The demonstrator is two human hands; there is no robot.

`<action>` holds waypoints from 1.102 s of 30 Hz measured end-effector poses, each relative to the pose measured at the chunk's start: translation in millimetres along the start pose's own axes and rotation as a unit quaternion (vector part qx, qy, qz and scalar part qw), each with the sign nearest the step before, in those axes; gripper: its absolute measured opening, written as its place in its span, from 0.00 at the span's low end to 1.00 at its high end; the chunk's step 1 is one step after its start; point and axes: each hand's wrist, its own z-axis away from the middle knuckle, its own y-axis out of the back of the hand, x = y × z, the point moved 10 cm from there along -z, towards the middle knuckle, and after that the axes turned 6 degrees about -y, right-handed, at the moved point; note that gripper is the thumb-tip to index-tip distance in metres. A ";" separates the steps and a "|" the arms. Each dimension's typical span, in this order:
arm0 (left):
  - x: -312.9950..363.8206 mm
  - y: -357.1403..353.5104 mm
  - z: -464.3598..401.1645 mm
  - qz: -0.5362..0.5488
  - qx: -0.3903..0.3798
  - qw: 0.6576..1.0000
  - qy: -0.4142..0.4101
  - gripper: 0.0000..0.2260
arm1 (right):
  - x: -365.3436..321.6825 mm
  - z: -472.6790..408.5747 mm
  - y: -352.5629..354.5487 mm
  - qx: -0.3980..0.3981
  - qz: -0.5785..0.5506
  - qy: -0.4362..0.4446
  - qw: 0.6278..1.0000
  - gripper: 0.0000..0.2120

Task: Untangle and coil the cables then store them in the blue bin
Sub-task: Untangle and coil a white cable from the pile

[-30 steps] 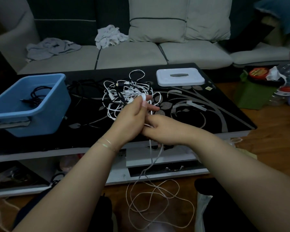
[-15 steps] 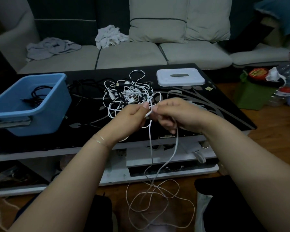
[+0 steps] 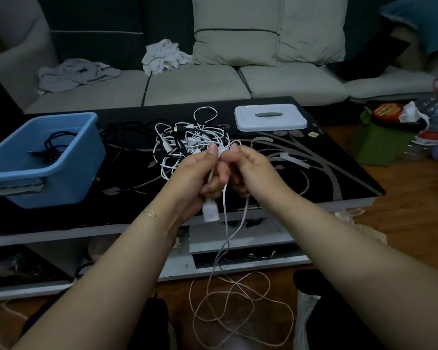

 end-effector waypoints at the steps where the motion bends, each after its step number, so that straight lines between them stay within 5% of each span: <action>1: -1.0 -0.7 0.1 -0.001 -0.003 1.000 0.004 0.25 | 1.8 0.4 -1.3 0.006 -0.003 -0.005 1.000 0.15; 5: -4.5 -5.3 3.6 0.000 -0.028 0.999 0.032 0.29 | 3.2 1.4 -0.8 0.033 -0.010 -0.010 0.999 0.14; 16: 1.1 -4.9 3.6 0.091 0.002 0.996 0.017 0.16 | 0.6 4.4 -4.9 0.013 -0.009 -0.003 1.000 0.11; 20: 8.1 8.2 -0.4 0.110 0.044 0.993 -0.002 0.19 | -0.2 2.7 -11.7 0.025 0.152 0.061 0.986 0.10; 27: 16.7 24.4 -1.9 0.111 0.072 0.990 -0.048 0.14 | 7.4 4.7 -23.8 -0.020 0.351 0.037 0.936 0.11; 33: 21.6 41.8 -1.8 0.009 0.133 0.989 -0.070 0.13 | 9.2 18.8 -42.4 -0.098 0.476 0.069 0.871 0.04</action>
